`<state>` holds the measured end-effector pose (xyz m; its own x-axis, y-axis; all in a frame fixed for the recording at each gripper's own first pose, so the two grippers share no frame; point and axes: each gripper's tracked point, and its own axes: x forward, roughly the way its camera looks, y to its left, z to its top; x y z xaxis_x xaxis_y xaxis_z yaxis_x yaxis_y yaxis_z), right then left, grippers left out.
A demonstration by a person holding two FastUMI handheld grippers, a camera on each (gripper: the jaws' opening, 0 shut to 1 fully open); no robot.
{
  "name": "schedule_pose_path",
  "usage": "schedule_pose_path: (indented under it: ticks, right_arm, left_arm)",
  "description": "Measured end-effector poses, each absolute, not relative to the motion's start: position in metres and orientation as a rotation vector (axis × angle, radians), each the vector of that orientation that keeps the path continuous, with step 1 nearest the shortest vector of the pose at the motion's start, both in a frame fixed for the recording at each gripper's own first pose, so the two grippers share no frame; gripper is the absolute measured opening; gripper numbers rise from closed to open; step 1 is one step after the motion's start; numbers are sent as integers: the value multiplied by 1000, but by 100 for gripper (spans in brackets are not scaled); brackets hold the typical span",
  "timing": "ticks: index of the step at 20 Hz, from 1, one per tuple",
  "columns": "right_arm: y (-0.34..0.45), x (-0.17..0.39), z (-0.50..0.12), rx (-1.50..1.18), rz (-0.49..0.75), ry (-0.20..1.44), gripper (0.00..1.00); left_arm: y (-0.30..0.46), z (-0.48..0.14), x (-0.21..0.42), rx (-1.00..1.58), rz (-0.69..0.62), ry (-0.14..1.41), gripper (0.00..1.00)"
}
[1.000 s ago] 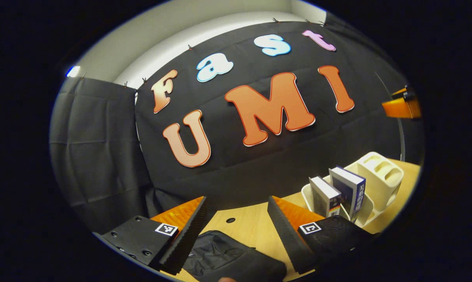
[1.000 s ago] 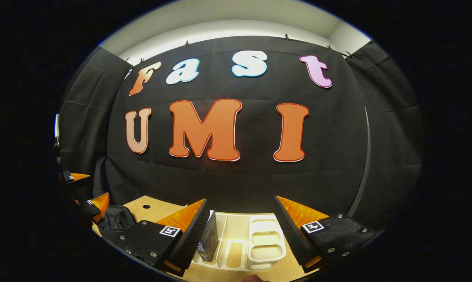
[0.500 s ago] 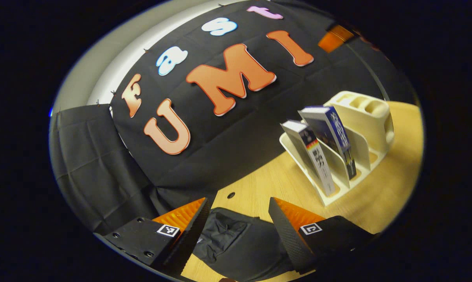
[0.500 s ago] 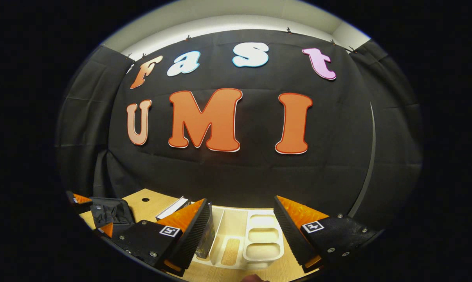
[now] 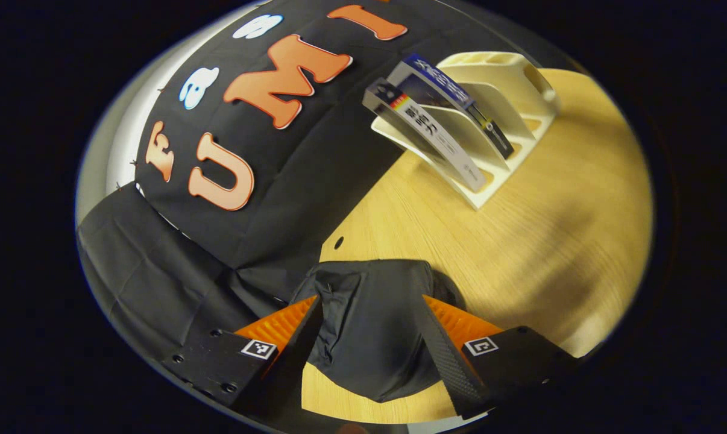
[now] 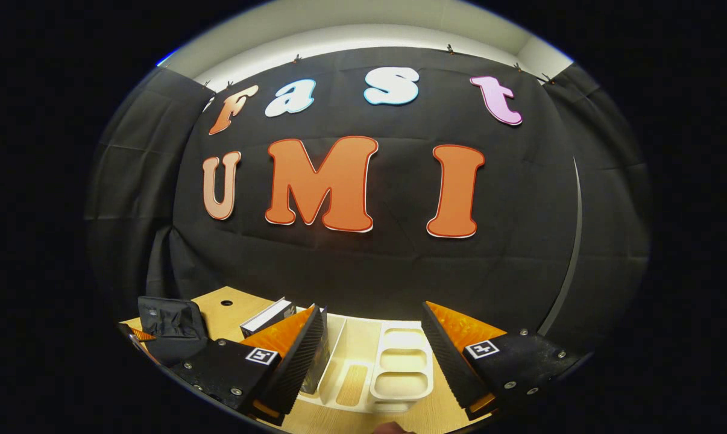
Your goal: Open the schoolbag, grab two books from the bookshelf and put them into the schoolbag.
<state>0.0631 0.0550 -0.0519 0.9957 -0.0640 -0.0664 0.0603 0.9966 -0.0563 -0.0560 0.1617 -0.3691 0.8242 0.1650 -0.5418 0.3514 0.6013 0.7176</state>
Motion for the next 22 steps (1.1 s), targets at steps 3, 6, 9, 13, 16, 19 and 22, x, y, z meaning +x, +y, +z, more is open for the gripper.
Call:
schedule_pose_path:
  ticks: [3, 6, 9, 13, 16, 19, 22]
  right_arm:
    - [53, 63, -51, -58, -65, 65, 97]
    - [51, 62, -51, -59, -70, 67, 97]
    - [48, 60, -50, -65, -82, 62, 97]
    - [45, 60, -52, -69, -93, 69, 97]
    - [47, 61, -49, -73, -101, 67, 96]
    - [53, 60, -39, -82, -96, 71, 97]
    - [61, 61, -24, -106, -100, 61, 97]
  left_arm:
    - [165, -385, -66, 964, -120, 645, 97]
    - [164, -397, -73, 996, -134, 670, 97]
    - [174, -400, -70, 1008, -96, 698, 96]
    - [181, -390, -49, 1051, -41, 675, 96]
    - [186, -400, -37, 1064, -44, 702, 95]
    - [200, -406, -23, 1038, -63, 716, 95]
    - [212, -398, -7, 1006, -93, 722, 90]
